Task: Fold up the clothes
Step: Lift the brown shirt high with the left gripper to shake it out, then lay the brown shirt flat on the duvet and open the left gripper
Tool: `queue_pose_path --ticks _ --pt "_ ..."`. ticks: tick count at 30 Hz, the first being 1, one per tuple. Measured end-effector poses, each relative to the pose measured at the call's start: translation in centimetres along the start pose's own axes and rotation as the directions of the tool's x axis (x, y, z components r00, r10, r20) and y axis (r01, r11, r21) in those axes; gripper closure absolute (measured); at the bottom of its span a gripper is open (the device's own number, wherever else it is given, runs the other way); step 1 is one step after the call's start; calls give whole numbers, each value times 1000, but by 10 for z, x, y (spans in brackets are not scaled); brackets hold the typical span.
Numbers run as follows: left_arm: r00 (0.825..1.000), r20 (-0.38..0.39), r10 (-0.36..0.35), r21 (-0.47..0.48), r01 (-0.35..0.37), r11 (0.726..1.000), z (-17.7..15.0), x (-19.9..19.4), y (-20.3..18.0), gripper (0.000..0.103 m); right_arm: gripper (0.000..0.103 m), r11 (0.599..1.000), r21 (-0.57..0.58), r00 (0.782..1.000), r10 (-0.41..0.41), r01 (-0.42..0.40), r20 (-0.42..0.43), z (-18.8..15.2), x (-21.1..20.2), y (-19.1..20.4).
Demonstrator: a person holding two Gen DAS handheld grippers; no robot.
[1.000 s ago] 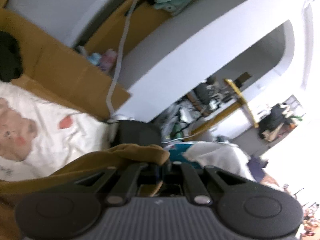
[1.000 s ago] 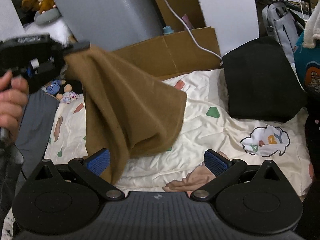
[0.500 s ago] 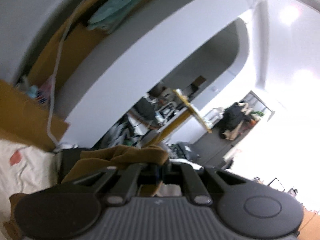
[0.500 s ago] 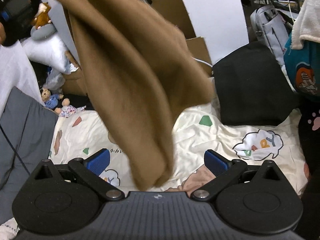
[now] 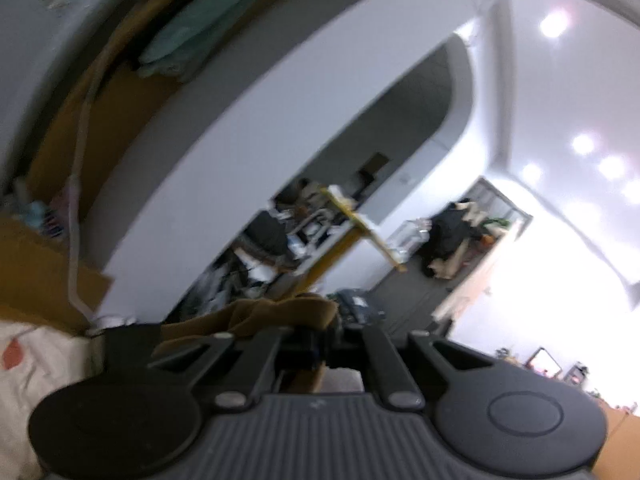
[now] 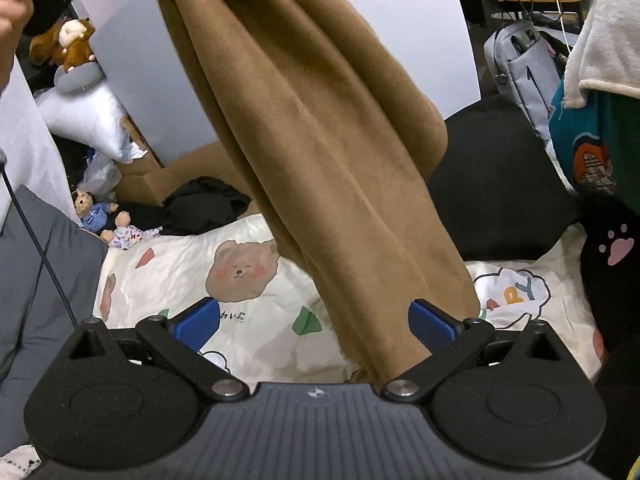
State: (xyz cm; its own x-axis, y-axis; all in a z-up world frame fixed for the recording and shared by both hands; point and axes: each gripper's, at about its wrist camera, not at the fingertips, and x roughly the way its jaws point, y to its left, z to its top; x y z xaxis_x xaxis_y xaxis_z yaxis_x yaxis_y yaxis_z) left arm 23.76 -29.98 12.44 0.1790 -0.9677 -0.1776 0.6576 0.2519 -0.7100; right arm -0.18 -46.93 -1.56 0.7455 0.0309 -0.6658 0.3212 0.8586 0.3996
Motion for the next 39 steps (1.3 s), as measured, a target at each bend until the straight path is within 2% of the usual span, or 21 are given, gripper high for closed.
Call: queue_pose_path --ticks 3,6,9,12,13,16,19,22,24,30,34,37,39 --pt "992 -18 123 -51 -124 991 -12 -13 43 101 0 1000 -3 1000 -8 8 -11 -1 5 1" --pt "970 -28 241 -117 -242 963 -21 -34 89 101 0 1000 -7 1000 -17 16 -25 -3 10 2" --pt "939 -19 344 -188 -341 921 -21 -62 130 101 0 1000 -11 999 -25 25 -39 -4 15 4" --pt "884 -26 466 -269 -455 849 -16 -95 170 101 0 999 -16 998 -33 33 -53 -5 20 5" --pt "858 -31 513 -295 -498 815 -15 -110 184 101 0 999 -18 998 -36 35 -58 -6 22 6" --pt "801 -28 598 -366 -565 739 -13 -148 216 101 0 999 -22 996 -45 43 -71 -7 27 7" --pt "758 -12 652 -422 -595 684 -9 -184 238 101 0 998 -27 995 -53 51 -85 -8 32 9" --pt "724 6 690 -449 -615 648 -4 -216 250 101 0 998 -32 993 -62 59 -99 -10 37 10" --pt "706 7 708 -462 -625 629 -2 -230 256 101 0 997 -35 992 -68 65 -108 -11 41 11" --pt "617 -16 787 -503 -685 527 -5 -278 275 101 0 996 -48 989 -81 75 -128 -14 50 14" --pt "570 0 821 -507 -708 492 -3 -294 283 101 0 995 -60 987 -86 79 -136 -16 52 16" --pt "554 -25 832 -501 -727 469 -6 -292 286 100 0 994 -57 985 -96 89 -145 -17 56 16" --pt "560 -57 827 -499 -733 462 -9 -287 288 92 0 994 -61 983 -99 91 -152 -18 59 17"
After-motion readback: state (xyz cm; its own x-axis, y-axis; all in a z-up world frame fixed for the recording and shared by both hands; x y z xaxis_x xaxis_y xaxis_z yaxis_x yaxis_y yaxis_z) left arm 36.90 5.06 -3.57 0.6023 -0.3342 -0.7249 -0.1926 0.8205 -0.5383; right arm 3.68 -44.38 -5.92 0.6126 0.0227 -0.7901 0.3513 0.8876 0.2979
